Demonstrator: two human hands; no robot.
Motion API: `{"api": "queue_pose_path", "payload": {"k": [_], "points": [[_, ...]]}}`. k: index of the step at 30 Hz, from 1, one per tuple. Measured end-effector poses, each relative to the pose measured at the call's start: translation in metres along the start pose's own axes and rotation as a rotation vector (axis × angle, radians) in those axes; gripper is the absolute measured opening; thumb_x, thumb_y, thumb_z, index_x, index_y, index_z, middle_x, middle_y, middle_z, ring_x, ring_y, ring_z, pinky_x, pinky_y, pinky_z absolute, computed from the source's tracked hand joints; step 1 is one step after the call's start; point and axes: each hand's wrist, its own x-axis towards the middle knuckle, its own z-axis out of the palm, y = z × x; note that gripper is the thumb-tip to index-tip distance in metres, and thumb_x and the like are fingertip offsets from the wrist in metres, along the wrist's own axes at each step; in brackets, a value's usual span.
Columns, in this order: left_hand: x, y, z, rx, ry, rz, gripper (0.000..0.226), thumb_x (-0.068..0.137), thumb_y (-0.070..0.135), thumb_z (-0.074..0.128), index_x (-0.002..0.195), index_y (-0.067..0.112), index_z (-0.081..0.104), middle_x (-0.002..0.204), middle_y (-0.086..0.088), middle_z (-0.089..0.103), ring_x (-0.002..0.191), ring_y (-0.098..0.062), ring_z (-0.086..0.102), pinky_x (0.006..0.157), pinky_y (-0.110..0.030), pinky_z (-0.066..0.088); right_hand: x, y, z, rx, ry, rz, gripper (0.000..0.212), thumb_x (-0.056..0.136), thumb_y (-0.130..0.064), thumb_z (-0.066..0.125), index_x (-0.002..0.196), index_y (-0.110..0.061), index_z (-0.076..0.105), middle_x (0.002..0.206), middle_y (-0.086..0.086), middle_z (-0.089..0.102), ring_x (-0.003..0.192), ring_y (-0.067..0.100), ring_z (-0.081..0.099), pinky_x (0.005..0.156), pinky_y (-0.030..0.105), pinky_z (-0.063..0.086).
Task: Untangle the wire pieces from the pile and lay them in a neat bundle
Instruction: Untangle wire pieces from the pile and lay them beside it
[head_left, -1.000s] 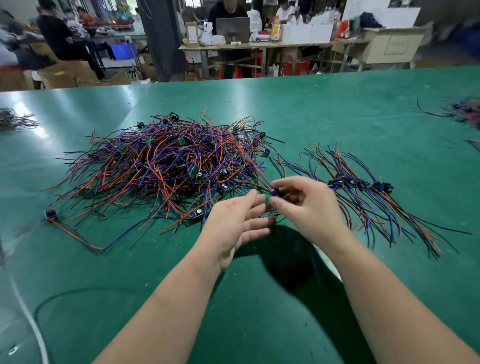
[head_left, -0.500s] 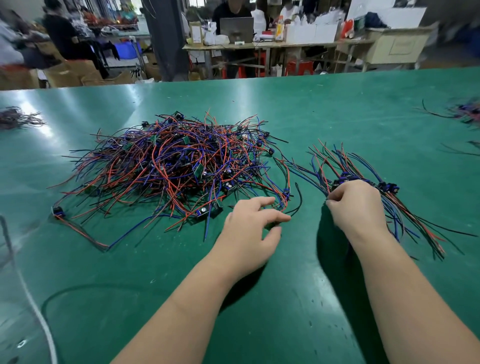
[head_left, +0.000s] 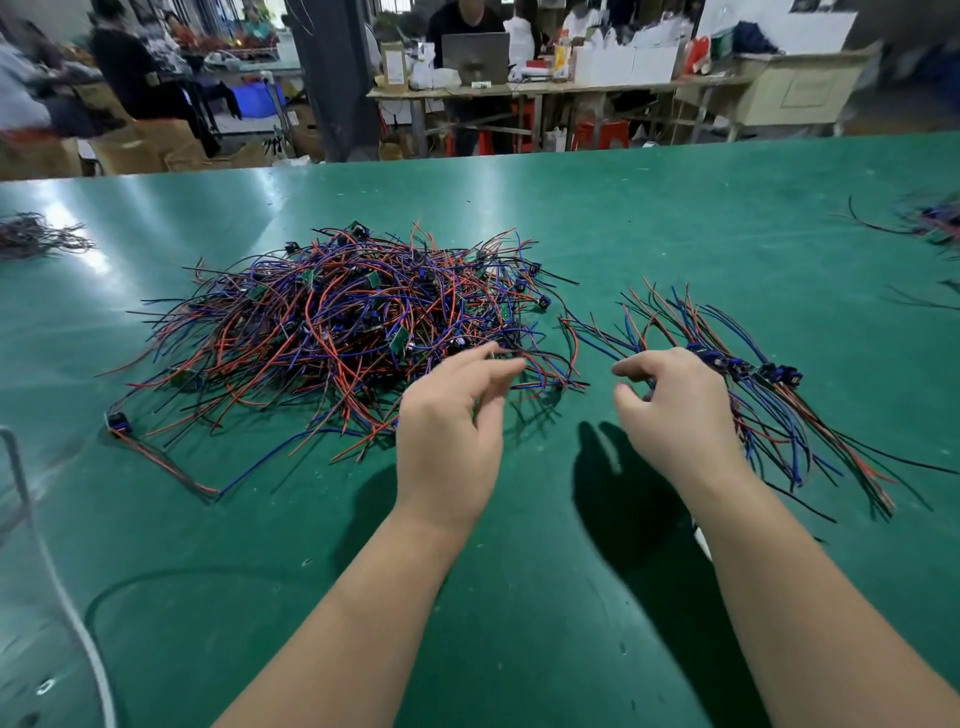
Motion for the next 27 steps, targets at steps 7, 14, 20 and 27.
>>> {"api": "queue_pose_path", "payload": {"k": [7, 14, 20, 27], "points": [[0.016, 0.013, -0.003, -1.068, 0.167, -0.704, 0.015, 0.092, 0.005, 0.056, 0.099, 0.017, 0.049, 0.087, -0.007, 0.071, 0.075, -0.019, 0.071, 0.069, -0.028, 0.057, -0.009, -0.021, 0.003, 0.759, -0.284, 0.138, 0.031, 0.08, 0.008, 0.052, 0.068, -0.017, 0.067, 0.06, 0.003, 0.069, 0.048, 0.013, 0.057, 0.043, 0.018, 0.039], [0.025, 0.008, -0.014, -1.446, 0.25, -1.01, 0.033, 0.081, 0.02, 0.06, 0.111, 0.009, 0.054, 0.08, -0.004, 0.072, 0.068, -0.008, 0.07, 0.058, -0.019, 0.056, -0.006, -0.017, 0.003, 0.775, -0.276, 0.352, 0.032, 0.08, 0.01, 0.042, 0.066, -0.012, 0.062, 0.069, 0.005, 0.071, 0.047, 0.012, 0.059, 0.043, 0.019, 0.037], [0.025, 0.014, -0.014, -1.478, 0.094, -1.176, 0.022, 0.092, 0.02, 0.053, 0.091, 0.0, 0.061, 0.081, -0.012, 0.074, 0.056, -0.004, 0.068, 0.047, -0.016, 0.053, -0.01, -0.021, 0.001, 0.933, -0.409, 0.305, 0.02, 0.084, 0.004, 0.062, 0.082, -0.013, 0.071, 0.073, 0.006, 0.068, 0.048, 0.008, 0.048, 0.047, 0.016, 0.038], [0.009, 0.028, 0.002, -1.215, -0.147, -1.161, 0.01, 0.092, 0.015, 0.054, 0.089, 0.007, 0.06, 0.061, -0.003, 0.069, 0.053, -0.005, 0.066, 0.046, -0.017, 0.053, -0.016, -0.031, 0.003, 1.191, -0.459, 0.134, 0.024, 0.059, -0.018, 0.075, 0.083, -0.018, 0.076, 0.076, 0.001, 0.074, 0.061, 0.002, 0.061, 0.059, 0.012, 0.047]]}}
